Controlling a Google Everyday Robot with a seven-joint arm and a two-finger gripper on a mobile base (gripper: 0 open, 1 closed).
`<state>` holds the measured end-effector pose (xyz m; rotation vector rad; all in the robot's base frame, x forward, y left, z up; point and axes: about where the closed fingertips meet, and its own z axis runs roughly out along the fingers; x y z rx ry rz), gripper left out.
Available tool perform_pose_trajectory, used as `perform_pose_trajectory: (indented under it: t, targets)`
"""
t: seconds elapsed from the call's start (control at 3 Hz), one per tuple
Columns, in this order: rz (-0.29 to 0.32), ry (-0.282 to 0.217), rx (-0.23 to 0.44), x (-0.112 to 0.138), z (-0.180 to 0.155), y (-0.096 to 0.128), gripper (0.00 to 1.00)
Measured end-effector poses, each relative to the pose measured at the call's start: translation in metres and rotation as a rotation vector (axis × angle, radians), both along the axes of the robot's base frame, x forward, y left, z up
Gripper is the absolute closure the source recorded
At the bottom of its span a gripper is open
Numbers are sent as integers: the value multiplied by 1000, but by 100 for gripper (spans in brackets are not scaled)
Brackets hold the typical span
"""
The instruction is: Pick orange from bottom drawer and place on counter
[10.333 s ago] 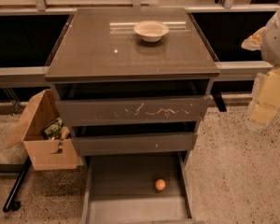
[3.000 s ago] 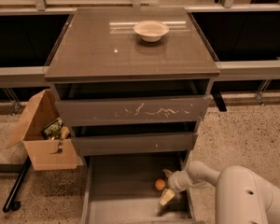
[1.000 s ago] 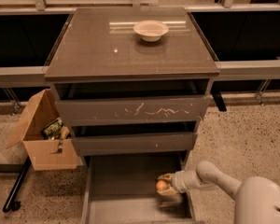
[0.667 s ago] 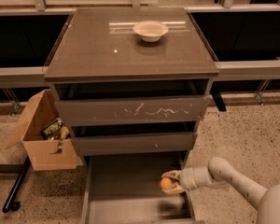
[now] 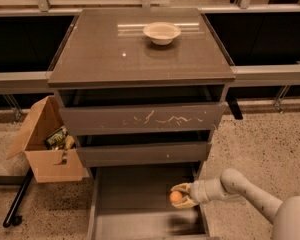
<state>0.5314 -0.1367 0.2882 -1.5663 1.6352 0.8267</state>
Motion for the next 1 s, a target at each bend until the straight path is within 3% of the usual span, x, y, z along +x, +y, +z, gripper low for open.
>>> perform_pose_trajectory:
  t: [0.33, 0.67, 1.0]
  targets:
    - [93, -99, 69, -5, 67, 15, 100]
    - [231, -235, 171, -14, 176, 31, 100]
    - [356, -316, 265, -26, 260, 39, 100]
